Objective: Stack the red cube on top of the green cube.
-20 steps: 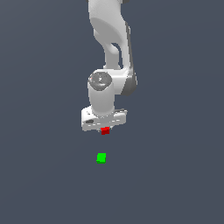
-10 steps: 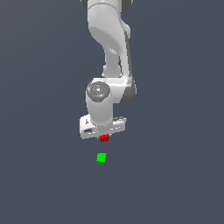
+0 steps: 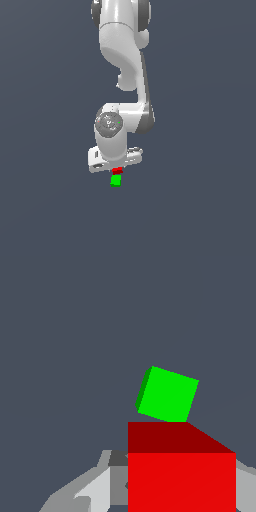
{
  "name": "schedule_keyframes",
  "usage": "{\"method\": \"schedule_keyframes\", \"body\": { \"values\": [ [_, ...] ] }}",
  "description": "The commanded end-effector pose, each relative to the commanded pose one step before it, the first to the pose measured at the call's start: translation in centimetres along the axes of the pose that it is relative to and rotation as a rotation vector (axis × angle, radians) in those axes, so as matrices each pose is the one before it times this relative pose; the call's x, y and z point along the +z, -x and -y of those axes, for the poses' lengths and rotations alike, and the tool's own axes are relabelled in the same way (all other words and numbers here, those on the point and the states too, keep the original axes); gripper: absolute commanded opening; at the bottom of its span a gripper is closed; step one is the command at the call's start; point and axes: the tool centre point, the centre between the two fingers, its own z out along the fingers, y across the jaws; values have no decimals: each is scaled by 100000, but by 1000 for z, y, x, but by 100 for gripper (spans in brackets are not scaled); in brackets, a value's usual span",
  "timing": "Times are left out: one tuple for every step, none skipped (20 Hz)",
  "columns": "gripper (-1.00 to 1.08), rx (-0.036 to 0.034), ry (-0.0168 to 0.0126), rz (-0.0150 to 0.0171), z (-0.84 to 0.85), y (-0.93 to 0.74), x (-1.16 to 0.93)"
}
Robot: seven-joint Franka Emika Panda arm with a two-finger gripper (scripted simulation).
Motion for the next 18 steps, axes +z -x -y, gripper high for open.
{"method": "schedule_keyframes", "body": {
  "values": [
    [-100,-6,39,-102,-368,-984,412],
    [-100,0,0,0,-117,-312,150],
    [-100,0,0,0,-107,-287,136],
    [-100,0,0,0,-98,-262,123],
    [-100,0,0,0,-89,-239,111],
    [-100,0,0,0,-80,-216,100],
    [-100,0,0,0,-72,-194,89],
    [-100,0,0,0,-64,-173,78],
    [-100,0,0,0,-57,-153,68],
    [-100,0,0,0,-49,-134,59],
    [-100,0,0,0,-42,-115,50],
    [-100,0,0,0,-35,-96,42],
    [-100,0,0,0,-29,-78,34],
    [-100,0,0,0,-22,-60,26],
    [-100,0,0,0,-16,-43,18],
    [-100,0,0,0,-9,-26,11],
    [-100,0,0,0,-3,-9,4],
    [100,0,0,0,0,0,0]
  ]
}}
